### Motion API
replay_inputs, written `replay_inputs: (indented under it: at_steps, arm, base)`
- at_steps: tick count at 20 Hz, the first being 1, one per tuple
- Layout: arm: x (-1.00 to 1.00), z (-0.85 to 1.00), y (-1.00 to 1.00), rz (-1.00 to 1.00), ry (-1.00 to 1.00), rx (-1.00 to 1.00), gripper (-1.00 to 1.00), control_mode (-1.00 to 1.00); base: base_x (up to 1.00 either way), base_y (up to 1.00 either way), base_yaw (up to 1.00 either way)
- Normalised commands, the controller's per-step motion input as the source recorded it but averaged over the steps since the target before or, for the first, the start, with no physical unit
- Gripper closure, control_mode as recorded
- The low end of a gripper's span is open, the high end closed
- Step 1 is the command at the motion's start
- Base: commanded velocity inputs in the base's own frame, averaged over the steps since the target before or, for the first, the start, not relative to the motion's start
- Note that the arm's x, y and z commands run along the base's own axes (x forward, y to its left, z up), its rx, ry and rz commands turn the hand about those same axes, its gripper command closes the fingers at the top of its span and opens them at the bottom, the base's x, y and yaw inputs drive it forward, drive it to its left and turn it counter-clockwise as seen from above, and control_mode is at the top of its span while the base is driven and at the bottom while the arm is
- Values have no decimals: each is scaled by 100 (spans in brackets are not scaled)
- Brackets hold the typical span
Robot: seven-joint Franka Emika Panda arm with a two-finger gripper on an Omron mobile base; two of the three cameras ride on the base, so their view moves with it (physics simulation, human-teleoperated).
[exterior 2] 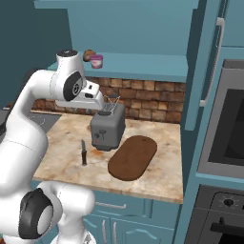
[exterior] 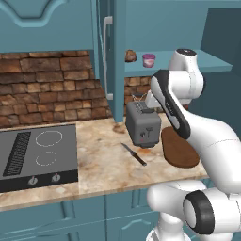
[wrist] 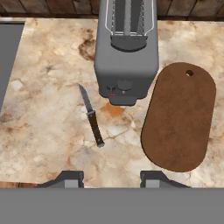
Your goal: Pick the bread, place it on the cutting board, pick the jam, place it on the counter, and close the cabinet.
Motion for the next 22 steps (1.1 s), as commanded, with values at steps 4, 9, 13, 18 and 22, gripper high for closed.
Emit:
replay_inputs:
  at_steps: [4, 9, 13, 18, 22]
  arm:
    - [0, 0, 0, 0, -3, 0, -100, -100]
    - [-2, 0, 0, 0, -8, 0, -100, -100]
    - [-5, 0, 0, 0, -16, 0, -100, -100]
    - [-8, 0, 0, 0, -19, 0, -100, -100]
    - [-2, 0, 0, 0, -15, 0, -100, -100]
  base:
    - [0, 0, 0]
    - [0, 0, 0]
    - [0, 0, 0]
    - [0, 0, 0]
    - [0, 0, 0]
